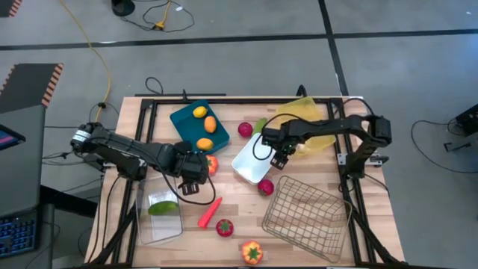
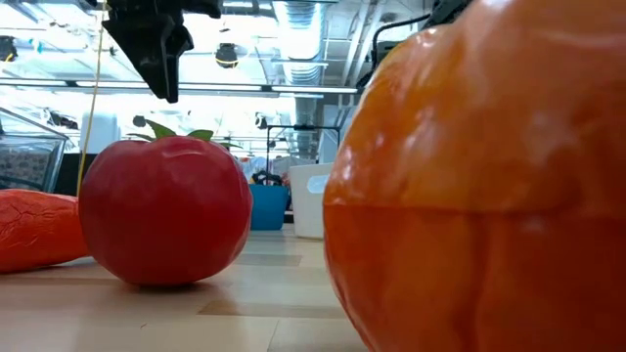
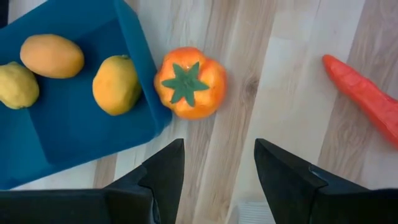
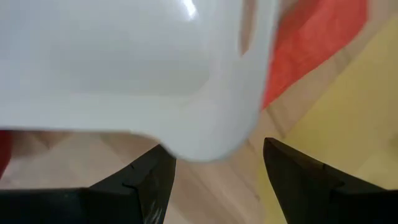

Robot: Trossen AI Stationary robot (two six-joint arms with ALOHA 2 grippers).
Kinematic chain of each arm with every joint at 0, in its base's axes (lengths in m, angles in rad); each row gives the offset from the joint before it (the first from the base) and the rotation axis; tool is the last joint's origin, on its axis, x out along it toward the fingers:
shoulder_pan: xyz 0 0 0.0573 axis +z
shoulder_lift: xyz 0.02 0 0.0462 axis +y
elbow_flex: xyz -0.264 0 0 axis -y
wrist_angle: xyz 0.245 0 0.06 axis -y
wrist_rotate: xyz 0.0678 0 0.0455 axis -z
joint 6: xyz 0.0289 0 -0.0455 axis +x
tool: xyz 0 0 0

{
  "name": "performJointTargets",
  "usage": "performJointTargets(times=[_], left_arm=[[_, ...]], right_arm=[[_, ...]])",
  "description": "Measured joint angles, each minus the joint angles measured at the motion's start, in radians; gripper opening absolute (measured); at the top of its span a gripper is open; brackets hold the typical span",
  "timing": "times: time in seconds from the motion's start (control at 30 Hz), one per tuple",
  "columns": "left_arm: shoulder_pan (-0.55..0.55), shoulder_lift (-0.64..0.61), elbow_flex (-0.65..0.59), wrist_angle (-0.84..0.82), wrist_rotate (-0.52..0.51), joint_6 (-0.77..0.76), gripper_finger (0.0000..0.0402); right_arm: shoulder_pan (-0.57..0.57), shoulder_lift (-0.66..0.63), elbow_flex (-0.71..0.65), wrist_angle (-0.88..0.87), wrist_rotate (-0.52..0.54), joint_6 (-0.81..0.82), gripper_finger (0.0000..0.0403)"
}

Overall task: Sort produce into baskets
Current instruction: Put the right orange carrot into the wire basket

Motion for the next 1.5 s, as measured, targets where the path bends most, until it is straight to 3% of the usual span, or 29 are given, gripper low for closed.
performJointTargets(times=[0.73,1.3,1.5], left_arm=[[0.000,0.000,0.000,0.015,0.000,0.000,0.0182],[0.000,0.000,0.000,0.018,0.000,0.000,0.0182],[0.000,0.000,0.000,0.019,0.000,0.000,0.0182]], right_arm=[[-0.034,0.134,-0.001,0.027,-0.070,-0.029,0.0263],[-0.067,0.127,-0.072,0.071,-0.081,-0.025,0.0101],[-0.063,0.129,-0.059,0.060,-0.087,-0.048,0.0081]])
